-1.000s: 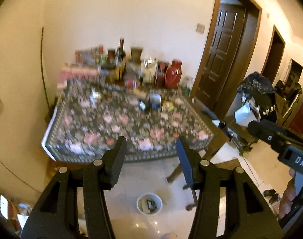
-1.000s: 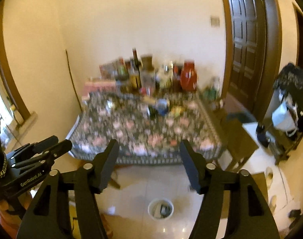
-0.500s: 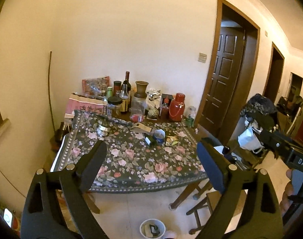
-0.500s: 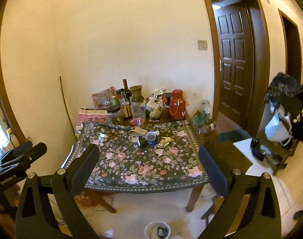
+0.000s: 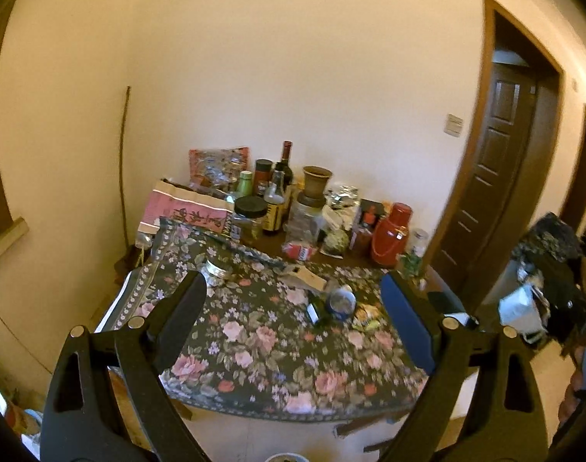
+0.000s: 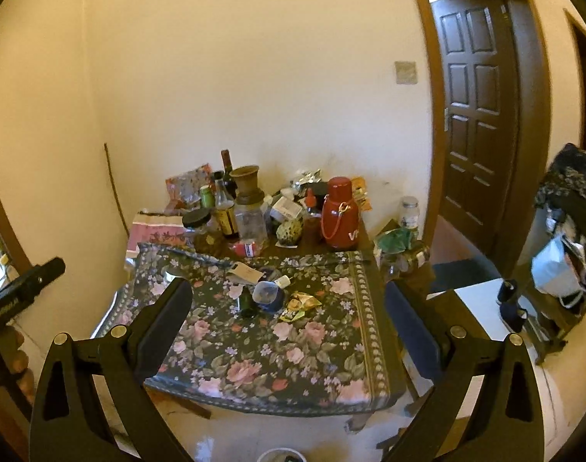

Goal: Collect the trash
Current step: 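Move both tools back up to the table, then grasp the silver-lidded tin with the left tool while the right tool grasps the clear Lucky cup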

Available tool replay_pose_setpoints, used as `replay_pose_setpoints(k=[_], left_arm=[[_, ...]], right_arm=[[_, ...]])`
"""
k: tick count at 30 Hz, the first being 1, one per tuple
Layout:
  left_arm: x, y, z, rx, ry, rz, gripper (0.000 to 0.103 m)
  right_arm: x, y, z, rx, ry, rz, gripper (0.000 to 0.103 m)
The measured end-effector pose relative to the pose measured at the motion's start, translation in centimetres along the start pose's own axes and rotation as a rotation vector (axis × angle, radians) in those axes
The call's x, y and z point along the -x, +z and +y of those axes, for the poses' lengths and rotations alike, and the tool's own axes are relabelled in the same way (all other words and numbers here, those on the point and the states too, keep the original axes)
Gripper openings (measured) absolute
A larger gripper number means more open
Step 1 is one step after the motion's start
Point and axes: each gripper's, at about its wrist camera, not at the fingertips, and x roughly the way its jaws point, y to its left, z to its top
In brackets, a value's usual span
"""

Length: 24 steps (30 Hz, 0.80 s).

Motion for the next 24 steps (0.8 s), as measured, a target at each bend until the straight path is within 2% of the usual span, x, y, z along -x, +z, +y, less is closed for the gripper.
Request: replay_pose_setpoints(k=[6, 12, 19, 24], left_arm=[[-4.3, 0.6, -1.3, 0.002, 0.064, 0.031, 0.092], [-9.2, 0.7, -0.9, -0.062, 0.112, 0.066, 0.092], [-15.9, 2.1, 2.8, -0.060, 0.071, 0.120, 0.092], [-22.9, 3.1, 7.1, -0.086, 0.044, 0.210, 0.092]], right_arm=[[-5.0, 1.3, -1.5, 0.005, 0.067, 0.081, 0.099], [-10.7, 1.5, -1.0, -0.005, 0.093, 0.188, 0.099], [-17.2, 1.2, 0.6, -0.044, 0.048, 0.290, 0.099], [-22.1, 0.9, 2.5, -0.094, -0.018, 0.370, 0.099]])
